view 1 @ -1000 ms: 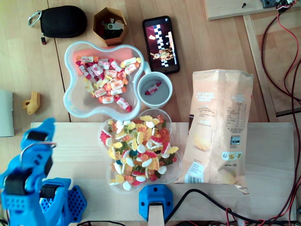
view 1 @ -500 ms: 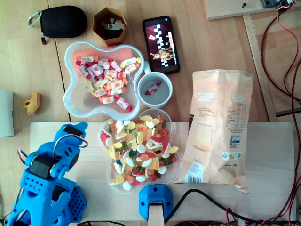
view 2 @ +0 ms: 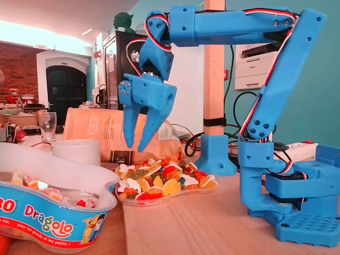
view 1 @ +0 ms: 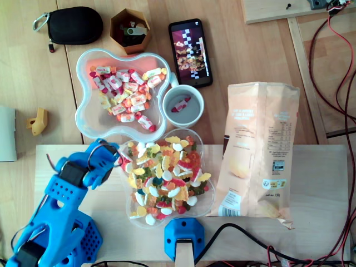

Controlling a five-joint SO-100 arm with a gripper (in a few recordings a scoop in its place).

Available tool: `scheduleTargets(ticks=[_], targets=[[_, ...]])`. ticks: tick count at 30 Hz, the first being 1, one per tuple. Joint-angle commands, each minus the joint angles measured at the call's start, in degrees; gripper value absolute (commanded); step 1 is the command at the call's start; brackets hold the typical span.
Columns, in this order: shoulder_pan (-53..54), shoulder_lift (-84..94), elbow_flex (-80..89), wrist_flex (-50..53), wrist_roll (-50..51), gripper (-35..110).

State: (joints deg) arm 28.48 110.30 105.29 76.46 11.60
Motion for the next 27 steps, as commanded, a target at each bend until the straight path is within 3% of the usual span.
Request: scheduleTargets(ticks=[1, 13, 27], targets=[[0.35, -0.44, -7.03, -0.09, 1.32, 9], [0.0, -10.81, -16.79, -0.09, 1.49, 17], [-8.26, -18.54, -17.58, -0.26, 7.38, 22]])
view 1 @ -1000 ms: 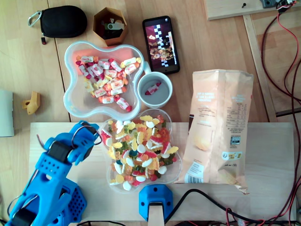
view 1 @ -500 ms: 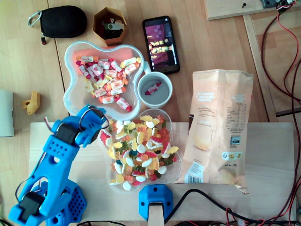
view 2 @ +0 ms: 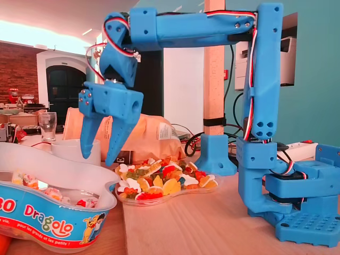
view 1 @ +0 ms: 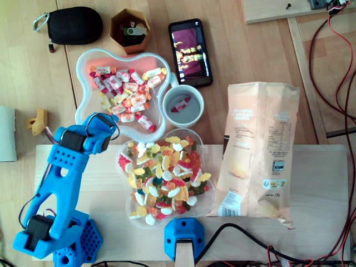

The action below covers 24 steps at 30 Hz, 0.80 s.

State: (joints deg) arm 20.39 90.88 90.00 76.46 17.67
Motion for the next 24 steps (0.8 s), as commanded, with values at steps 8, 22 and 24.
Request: scheduleTargets(ticks=[8, 22, 24], targets=[[4.75, 0.88, -5.27, 0.09, 1.05, 22], [6.5, -5.1, -5.98, -3.78, 0.44, 22], [6.42, -6.33, -6.15, -6.5, 0.09, 22]])
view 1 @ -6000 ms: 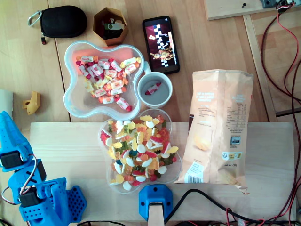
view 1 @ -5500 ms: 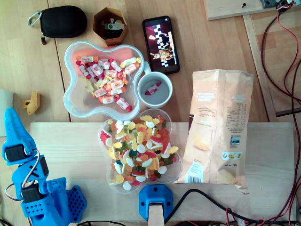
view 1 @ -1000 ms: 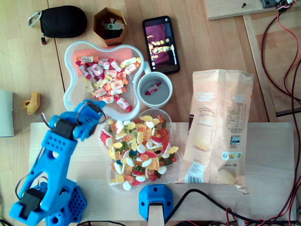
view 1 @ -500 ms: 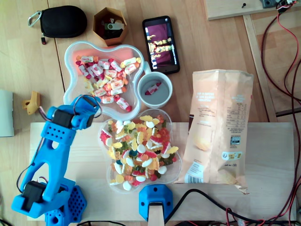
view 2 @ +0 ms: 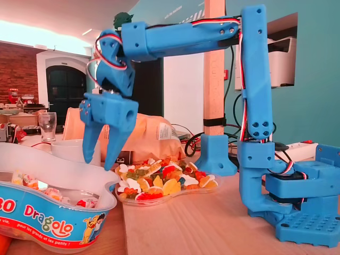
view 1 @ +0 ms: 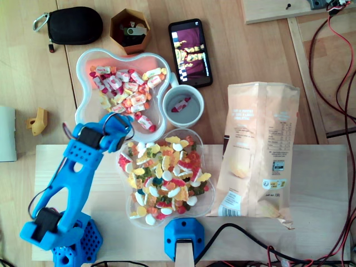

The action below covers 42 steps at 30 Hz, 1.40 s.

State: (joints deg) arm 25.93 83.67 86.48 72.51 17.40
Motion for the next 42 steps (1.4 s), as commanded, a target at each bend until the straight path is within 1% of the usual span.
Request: scheduleTargets(ticks=[1, 6, 13, 19, 23, 27, 33, 38, 42], targets=[[0.88, 0.18, -2.64, -3.78, 0.09, 22], [1.05, -2.02, -2.2, -6.77, -1.41, 22], [1.14, -1.23, -1.32, -6.86, -1.76, 22], [1.14, -0.88, 4.92, -7.82, -1.76, 22], [1.14, 4.48, 10.2, -7.82, -1.49, 22], [1.14, 5.89, 12.39, -7.91, -1.32, 22], [3.87, 3.78, 7.47, -8.0, -2.11, 22], [4.75, 2.72, -2.72, -6.77, -7.12, 22], [4.75, 2.37, -4.04, -6.77, -8.53, 22]])
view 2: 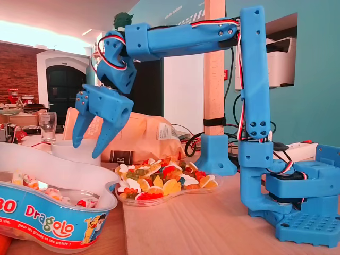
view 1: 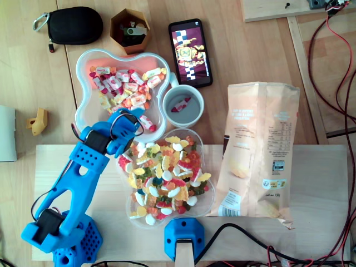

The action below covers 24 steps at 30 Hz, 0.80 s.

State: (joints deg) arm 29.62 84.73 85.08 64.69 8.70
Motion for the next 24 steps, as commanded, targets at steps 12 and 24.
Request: scheduleTargets(ticks=[12, 24], targets=[[0.97, -6.59, 1.32, -7.12, 3.43, 22], [0.97, -12.74, 1.32, -8.26, 3.16, 22]])
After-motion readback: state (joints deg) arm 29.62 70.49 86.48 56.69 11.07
